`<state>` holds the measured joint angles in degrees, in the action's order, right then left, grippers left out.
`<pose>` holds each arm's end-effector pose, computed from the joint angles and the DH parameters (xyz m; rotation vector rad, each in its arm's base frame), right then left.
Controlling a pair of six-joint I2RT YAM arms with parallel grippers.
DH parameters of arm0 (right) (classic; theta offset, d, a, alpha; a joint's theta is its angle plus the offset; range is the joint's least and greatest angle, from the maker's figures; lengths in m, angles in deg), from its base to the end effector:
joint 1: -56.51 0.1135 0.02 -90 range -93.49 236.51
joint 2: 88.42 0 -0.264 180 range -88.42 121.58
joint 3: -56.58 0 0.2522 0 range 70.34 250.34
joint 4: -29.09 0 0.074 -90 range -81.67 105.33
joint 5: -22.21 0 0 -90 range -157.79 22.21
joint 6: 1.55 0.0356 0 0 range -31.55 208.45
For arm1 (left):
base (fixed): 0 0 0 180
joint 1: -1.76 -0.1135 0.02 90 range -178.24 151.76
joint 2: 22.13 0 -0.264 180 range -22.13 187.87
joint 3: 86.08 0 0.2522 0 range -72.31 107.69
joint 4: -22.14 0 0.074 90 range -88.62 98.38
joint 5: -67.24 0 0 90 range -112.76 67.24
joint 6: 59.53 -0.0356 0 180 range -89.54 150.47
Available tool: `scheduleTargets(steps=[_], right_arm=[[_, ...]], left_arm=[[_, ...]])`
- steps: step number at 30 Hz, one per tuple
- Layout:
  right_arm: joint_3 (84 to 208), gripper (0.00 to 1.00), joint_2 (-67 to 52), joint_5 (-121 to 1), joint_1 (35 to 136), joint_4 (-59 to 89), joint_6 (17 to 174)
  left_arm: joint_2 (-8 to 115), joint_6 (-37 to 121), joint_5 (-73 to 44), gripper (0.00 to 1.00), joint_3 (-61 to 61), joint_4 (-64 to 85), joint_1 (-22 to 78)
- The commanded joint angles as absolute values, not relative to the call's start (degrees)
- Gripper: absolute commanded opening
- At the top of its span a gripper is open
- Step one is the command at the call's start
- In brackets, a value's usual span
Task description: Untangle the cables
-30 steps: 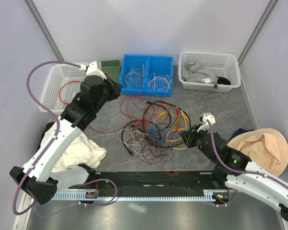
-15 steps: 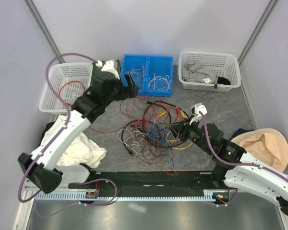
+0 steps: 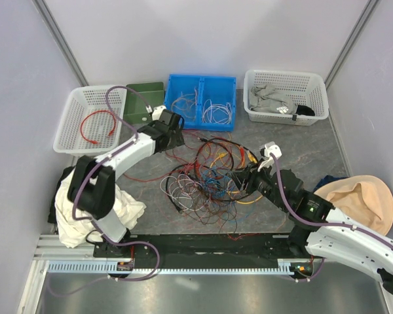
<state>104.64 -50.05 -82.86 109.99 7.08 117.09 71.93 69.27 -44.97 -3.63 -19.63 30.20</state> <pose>0.1071 0.1291 0.2967 -0.2042 1.8378 0.7891 0.3138 -0.1546 0.2402 -0.3725 2.3800 -0.0475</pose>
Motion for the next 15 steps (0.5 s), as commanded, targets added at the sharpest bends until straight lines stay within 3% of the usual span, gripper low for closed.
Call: scheduleTargets(steps=[1,9,15], right_arm=[[103.12,0.46,-50.1,-84.4,110.04,8.91,116.13],[101.54,0.46,-49.93,-85.72,109.95,9.88,115.61],[101.28,0.46,-49.49,-86.08,110.04,11.29,115.08]], left_arm=[[79.72,67.56,-49.74,0.83,-0.16,-12.65,28.83],[86.76,66.15,-48.16,0.8,-2.61,-6.13,24.44],[87.2,69.49,-45.79,0.71,-5.95,-5.78,24.26]])
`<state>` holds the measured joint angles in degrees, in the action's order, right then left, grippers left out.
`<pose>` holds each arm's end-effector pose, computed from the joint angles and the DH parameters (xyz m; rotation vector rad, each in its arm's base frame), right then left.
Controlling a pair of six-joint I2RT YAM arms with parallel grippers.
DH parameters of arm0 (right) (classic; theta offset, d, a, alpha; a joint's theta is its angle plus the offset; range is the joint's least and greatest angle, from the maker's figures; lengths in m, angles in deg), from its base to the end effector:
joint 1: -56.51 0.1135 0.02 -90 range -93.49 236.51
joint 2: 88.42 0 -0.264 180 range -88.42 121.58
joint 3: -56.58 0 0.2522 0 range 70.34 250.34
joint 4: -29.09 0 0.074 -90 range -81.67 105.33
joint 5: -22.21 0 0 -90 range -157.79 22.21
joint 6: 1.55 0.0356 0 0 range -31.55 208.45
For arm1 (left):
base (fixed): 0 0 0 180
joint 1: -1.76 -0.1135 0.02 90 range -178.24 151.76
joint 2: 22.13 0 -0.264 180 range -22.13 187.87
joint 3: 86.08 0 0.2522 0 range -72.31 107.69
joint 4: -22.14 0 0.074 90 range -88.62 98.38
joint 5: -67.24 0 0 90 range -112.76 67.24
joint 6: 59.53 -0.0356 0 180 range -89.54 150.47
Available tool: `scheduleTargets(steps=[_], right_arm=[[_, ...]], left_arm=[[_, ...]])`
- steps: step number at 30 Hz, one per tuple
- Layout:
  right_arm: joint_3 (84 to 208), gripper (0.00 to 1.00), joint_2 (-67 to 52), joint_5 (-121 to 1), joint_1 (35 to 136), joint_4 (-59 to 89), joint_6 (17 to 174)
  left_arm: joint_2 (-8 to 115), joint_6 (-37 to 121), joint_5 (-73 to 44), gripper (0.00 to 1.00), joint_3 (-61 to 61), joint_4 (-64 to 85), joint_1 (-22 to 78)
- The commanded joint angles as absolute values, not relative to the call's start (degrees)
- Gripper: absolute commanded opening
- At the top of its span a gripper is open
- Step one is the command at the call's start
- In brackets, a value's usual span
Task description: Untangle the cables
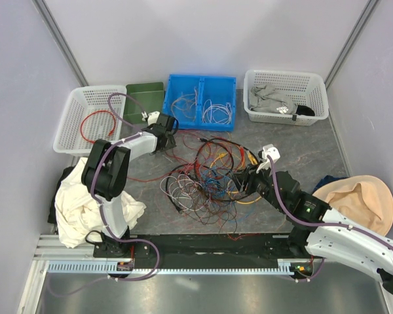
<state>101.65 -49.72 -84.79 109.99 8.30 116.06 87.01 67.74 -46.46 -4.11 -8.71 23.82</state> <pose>0.1091 0.1298 0.2796 -0.2064 1.8618 0.7266 0.3644 -0.1322 0.1573 -0.4719 2.4172 0.0996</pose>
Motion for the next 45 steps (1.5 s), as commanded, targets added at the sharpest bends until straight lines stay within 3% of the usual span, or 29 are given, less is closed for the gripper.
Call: scheduleTargets(steps=[1,6,14,18,24,35,42,45], right_arm=[[101.1,0.45,-49.4,-85.99,110.04,11.38,115.17],[100.31,0.45,-50.71,-85.81,110.04,10.67,115.96],[99.34,0.45,-53.44,-86.08,110.04,10.15,116.75],[99.26,0.45,-53.88,-85.2,110.04,10.15,117.54],[98.38,0.45,-56.78,-84.67,110.04,9.62,118.59],[98.11,0.44,-58.72,-85.11,110.04,7.86,119.21],[97.94,0.43,-56.87,-83.18,110.04,10.14,119.74],[97.85,0.48,-55.82,-79.49,110.04,13.3,118.86]], left_arm=[[87.38,69.92,-45.61,0.66,-6.13,-5.95,24.26],[87.47,70.54,-44.64,0.44,-7.97,-7.0,24.78],[82.9,70.98,-44.29,0.22,-13.86,-8.67,26.19],[80.97,71.16,-42.98,0.02,-16.67,-9.82,26.36],[76.14,73.79,-40.43,0.02,-20.63,-9.82,26.45],[48.11,73.27,-34.98,0.02,-22.39,-8.41,29.0],[41.51,74.85,-32.78,0.02,-23.8,-8.06,31.2],[39.4,73.1,-31.9,0.02,-19.59,-8.24,31.72]])
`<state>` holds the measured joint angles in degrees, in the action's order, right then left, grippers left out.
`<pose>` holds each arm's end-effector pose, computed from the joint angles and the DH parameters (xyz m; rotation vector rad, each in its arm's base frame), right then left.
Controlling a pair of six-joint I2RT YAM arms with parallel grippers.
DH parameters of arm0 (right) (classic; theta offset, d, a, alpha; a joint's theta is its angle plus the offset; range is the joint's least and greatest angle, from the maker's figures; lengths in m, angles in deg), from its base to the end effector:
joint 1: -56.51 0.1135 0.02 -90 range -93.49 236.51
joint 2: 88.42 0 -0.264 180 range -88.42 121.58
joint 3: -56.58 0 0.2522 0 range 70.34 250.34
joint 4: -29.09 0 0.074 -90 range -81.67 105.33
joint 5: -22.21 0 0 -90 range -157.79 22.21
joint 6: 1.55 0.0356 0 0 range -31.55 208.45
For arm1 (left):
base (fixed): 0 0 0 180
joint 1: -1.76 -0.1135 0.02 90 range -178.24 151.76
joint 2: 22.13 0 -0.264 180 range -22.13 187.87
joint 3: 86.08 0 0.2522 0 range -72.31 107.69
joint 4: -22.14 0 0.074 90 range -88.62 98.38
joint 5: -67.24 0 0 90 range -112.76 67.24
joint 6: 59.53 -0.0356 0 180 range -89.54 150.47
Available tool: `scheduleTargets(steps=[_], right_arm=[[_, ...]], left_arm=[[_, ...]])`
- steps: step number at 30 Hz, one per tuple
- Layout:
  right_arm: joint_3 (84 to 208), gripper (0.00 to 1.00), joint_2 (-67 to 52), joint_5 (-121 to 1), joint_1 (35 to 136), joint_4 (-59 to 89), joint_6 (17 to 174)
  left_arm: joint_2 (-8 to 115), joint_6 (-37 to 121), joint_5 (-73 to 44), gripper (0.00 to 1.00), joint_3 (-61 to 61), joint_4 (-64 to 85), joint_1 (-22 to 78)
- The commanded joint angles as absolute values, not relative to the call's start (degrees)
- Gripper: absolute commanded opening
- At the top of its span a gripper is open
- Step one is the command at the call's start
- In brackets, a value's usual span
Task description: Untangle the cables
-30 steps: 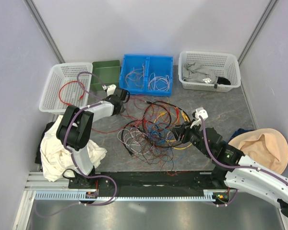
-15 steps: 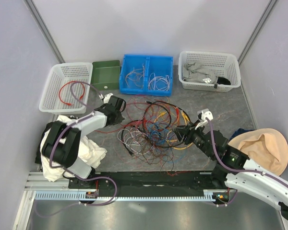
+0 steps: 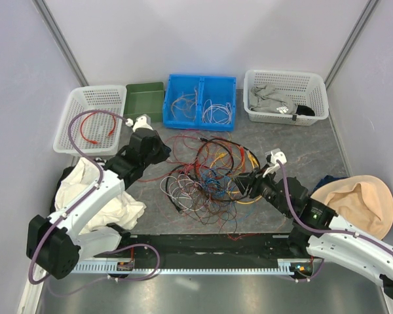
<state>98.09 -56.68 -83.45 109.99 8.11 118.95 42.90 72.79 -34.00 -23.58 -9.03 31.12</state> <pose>0.0971 0.1150 0.2741 -0.1613 1.8261 0.8146 0.2223 -0.1171 0.2813 -0.3614 2.1612 -0.5110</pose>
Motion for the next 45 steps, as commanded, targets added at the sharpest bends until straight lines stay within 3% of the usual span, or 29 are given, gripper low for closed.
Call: scheduleTargets(steps=[1,6,10,13,22,45], right_arm=[[97.76,0.51,-55.55,-77.66,110.04,14.35,118.68],[98.99,0.57,-51.69,-77.46,110.04,17.7,118.33],[99.34,0.57,-50.45,-77.46,110.04,17.62,118.42],[98.9,0.56,-50.72,-77.9,110.04,17.09,118.42],[99.26,0.56,-49.31,-78.17,110.04,17.35,118.51],[98.11,0.56,-49.75,-79.57,110.04,15.42,117.8]], left_arm=[[39.04,72.13,-31.98,0.02,-16.97,-8.24,32.34],[44.29,68.0,-28.48,0.02,-10.0,-11.22,33.57],[46.24,71.49,-28.2,0.37,-16.66,-9.39,34.54],[47.73,78.41,-30.31,0.46,-22.64,-8.5,34.63],[58.01,95.14,-36.99,0.46,-22.84,-10.26,34.71],[74.97,102.71,-38.05,0.46,-19.05,-3.58,32.7]])
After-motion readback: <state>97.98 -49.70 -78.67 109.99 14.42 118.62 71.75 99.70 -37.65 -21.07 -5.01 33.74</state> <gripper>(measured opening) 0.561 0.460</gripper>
